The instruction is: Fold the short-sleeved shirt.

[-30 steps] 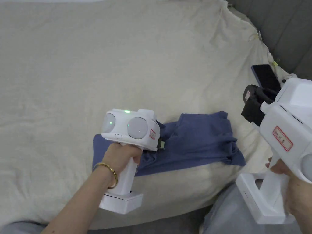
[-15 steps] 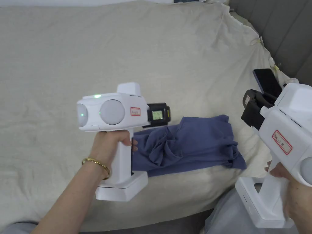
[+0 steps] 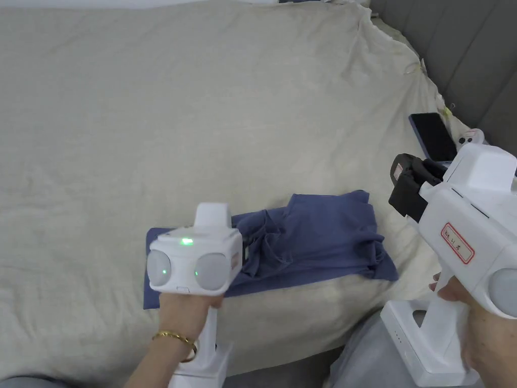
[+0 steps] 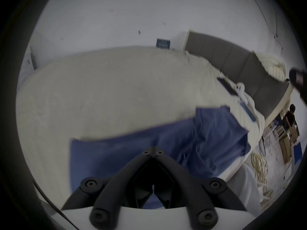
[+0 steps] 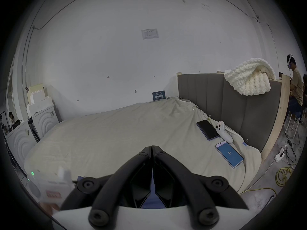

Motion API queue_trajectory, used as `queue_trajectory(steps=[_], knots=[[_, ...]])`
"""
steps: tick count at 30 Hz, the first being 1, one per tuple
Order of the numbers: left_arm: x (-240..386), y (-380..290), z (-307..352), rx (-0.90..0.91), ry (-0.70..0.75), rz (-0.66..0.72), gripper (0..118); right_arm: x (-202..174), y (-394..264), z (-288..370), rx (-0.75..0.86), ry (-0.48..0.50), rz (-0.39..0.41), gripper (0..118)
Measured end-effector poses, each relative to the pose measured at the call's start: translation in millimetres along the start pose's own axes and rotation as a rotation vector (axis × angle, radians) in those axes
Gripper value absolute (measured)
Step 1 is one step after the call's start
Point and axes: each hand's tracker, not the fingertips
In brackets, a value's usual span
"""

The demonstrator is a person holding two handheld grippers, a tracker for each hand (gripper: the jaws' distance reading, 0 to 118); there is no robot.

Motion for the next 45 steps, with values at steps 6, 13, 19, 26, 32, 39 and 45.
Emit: queue_trajectory(steps=[6,13,19,26,32,39,45], knots=[[42.2,-13.3,-16.0,0.038,0.049,-0.058,0,12.5,-5.6,2.7,-0.026,-0.032,-0.001,0],[83.6,-7.1,-29.5,0.024,-0.024,-0.111,0,20.7,-9.1,0.2,-0.049,-0.054,-0.019,0],[103.2,26.0,-3.4,0.059,-0.265,-0.074,0,18.6,-3.4,2.9,-0.038,-0.057,-0.016,0],[21.8,82.8,79.0,0.263,-0.349,0.020,5,7.3,3.8,4.7,-0.013,-0.026,0.003,0],[-98.2,85.5,105.3,0.199,-0.312,0.182,118,-8.2,6.2,-1.1,-0.011,0.018,0.012,0],[-196.2,48.3,86.2,0.053,-0.463,0.484,118,-24.2,5.0,-7.6,-0.021,0.061,0.021,0],[-238.4,2.3,46.1,-0.131,-0.549,0.638,118,-29.1,5.8,-10.5,-0.039,0.069,0.043,0]])
